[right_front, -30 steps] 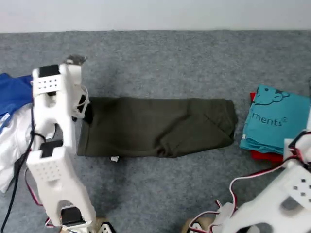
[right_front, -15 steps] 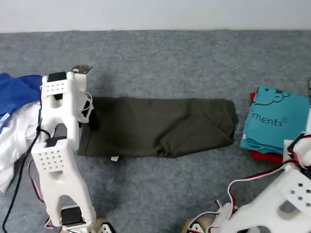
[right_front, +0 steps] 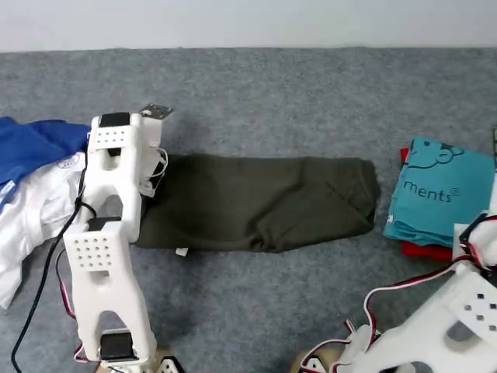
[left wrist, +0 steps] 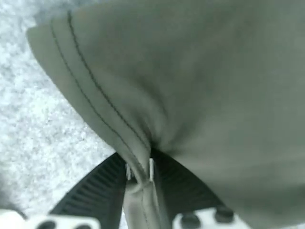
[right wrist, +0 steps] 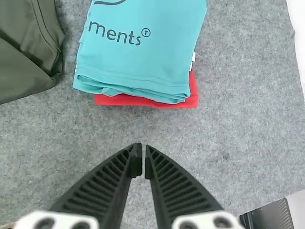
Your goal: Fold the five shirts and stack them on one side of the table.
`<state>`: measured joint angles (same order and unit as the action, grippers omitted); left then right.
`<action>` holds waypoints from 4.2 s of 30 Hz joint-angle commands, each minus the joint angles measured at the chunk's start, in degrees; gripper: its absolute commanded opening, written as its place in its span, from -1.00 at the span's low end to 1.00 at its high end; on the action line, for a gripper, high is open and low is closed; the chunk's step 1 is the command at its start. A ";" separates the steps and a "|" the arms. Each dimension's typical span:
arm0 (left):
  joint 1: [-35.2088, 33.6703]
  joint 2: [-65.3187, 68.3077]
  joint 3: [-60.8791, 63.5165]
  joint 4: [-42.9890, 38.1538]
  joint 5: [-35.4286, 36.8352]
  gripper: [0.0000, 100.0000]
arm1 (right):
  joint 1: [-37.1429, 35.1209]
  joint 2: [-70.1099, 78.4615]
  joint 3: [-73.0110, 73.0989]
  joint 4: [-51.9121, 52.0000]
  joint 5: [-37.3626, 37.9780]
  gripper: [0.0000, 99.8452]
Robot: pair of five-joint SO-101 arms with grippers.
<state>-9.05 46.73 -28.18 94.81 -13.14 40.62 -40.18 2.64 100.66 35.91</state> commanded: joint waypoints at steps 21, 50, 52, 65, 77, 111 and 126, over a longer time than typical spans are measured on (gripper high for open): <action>0.18 -18.29 -3.38 5.89 -2.20 -0.97 | 0.57 -1.10 -0.35 2.15 0.26 -0.95; 41.85 -35.69 6.02 -8.00 8.70 -0.97 | 0.57 -0.84 -0.09 2.15 0.26 -0.95; 42.11 -31.82 3.21 -8.53 9.58 -0.97 | 0.57 -0.75 -0.09 2.15 0.26 -0.95; 45.71 -2.55 -33.19 -2.90 14.15 -0.97 | 0.48 -0.66 -0.09 2.15 0.26 -0.95; 45.71 9.05 -56.13 5.89 14.86 -0.60 | 0.57 -0.66 -0.09 2.15 1.23 -0.95; 41.58 -6.68 -7.60 5.54 -1.23 -0.97 | 0.66 -1.10 -0.09 2.24 2.29 -0.95; 54.95 -14.15 -1.71 5.71 0.70 -0.97 | 2.33 -1.10 -0.18 2.15 2.29 -0.95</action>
<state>45.54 39.25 -29.67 98.95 -13.23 42.02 -40.18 2.64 100.66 37.67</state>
